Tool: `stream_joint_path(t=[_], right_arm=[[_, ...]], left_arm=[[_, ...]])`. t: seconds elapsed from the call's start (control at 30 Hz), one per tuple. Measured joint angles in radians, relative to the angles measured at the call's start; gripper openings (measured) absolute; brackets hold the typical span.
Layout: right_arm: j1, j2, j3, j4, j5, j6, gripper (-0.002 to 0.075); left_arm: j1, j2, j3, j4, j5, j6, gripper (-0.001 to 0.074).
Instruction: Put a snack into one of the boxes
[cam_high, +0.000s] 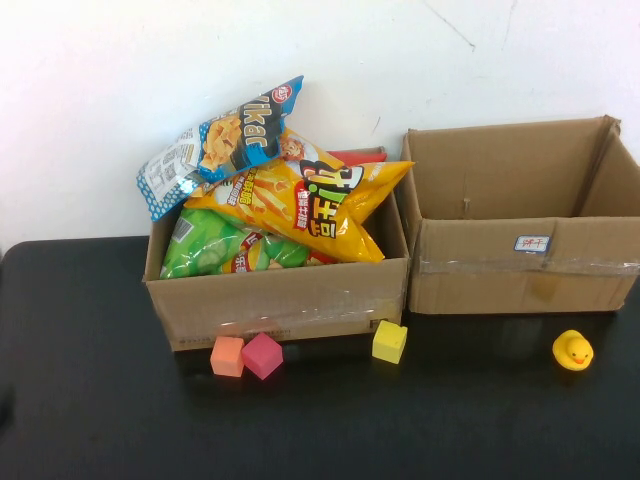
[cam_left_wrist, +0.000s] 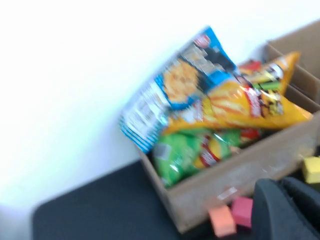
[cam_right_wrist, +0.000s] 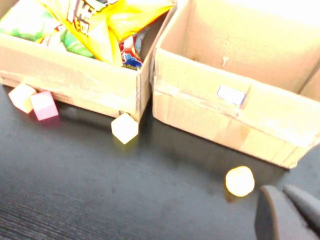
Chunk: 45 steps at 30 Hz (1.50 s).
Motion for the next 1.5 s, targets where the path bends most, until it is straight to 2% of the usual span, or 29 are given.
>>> stream_joint_path(t=[0.17,0.33,0.73,1.23,1.33,1.5], right_arm=[[0.000,-0.141,0.158,-0.006,-0.031,0.068,-0.0001],[0.000,-0.215,0.266,-0.006,-0.039,0.098,-0.0001],[0.000,-0.221,0.371,-0.004,-0.036,0.115,-0.0001],[0.000,-0.221,0.371,-0.003,0.010,0.115,-0.0001],[0.000,-0.221,0.371,-0.003,0.010,0.115,-0.0001],[0.000,-0.221,0.371,-0.003,0.010,0.115,-0.0001]], left_arm=[[0.000,-0.121,0.256,0.091,-0.072,-0.199,-0.0001],[0.000,-0.137,0.355,0.153,-0.085,-0.334,-0.0001],[0.000,-0.137,0.400,0.156,-0.081,-0.352,-0.0001],[0.003,-0.202,0.419,0.123,-0.066,-0.331,-0.0001],[0.061,-0.284,0.419,0.030,-0.092,-0.243,-0.0001],[0.266,-0.418,0.431,-0.192,-0.241,-0.015,-0.0001]])
